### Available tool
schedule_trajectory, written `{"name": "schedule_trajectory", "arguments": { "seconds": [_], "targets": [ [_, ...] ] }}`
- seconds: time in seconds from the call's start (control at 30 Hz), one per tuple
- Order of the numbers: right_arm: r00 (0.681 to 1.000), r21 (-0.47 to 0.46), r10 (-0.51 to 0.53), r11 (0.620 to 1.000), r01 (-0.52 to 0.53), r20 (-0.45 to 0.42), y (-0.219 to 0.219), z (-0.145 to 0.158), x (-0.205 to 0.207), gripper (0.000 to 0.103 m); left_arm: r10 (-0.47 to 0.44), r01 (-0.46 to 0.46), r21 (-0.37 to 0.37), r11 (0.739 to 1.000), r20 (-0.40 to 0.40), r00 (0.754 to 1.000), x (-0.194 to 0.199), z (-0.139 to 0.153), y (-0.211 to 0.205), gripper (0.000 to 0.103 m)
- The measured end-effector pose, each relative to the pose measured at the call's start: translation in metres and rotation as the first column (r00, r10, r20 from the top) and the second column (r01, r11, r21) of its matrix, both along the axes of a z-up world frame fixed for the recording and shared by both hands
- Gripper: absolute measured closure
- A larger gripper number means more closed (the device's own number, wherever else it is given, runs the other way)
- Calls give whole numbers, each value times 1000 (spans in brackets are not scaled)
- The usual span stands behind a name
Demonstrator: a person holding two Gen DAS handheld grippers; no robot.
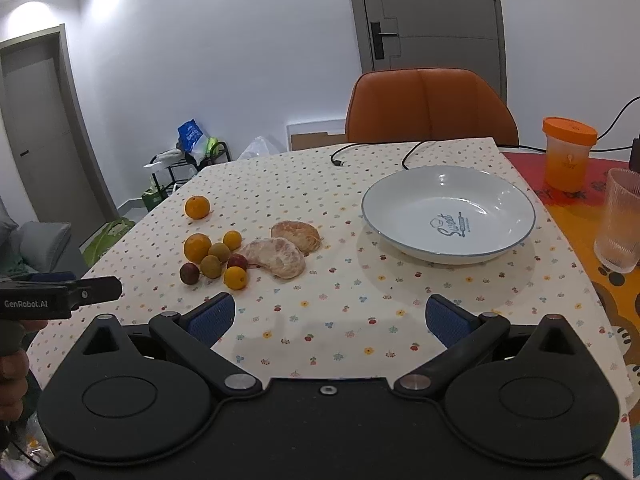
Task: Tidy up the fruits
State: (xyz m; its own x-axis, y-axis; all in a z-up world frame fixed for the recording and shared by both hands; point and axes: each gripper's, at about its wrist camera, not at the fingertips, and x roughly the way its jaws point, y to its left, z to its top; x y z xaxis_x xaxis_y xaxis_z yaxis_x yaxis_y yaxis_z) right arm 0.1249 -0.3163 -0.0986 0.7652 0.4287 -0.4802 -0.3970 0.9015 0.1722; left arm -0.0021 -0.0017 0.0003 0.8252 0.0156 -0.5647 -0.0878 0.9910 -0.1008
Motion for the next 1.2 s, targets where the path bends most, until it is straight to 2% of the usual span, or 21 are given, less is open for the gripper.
{"name": "schedule_trajectory", "arguments": {
  "seconds": [0.9, 1.1, 1.2],
  "targets": [
    [999, -3, 26, 1000, -26, 22, 4, 2, -2, 0, 0, 0, -9, 1000, 6, 1000, 0, 1, 2, 0],
    [997, 48, 37, 998, -40, 72, -1, 4, -1, 0, -8, 8, -5, 1000, 13, 1000, 2, -2, -1, 0],
    [995, 43, 47, 998, -50, 84, 1, 4, 1, 0, -8, 8, -10, 1000, 13, 1000, 5, -4, -1, 0]
  ]
}}
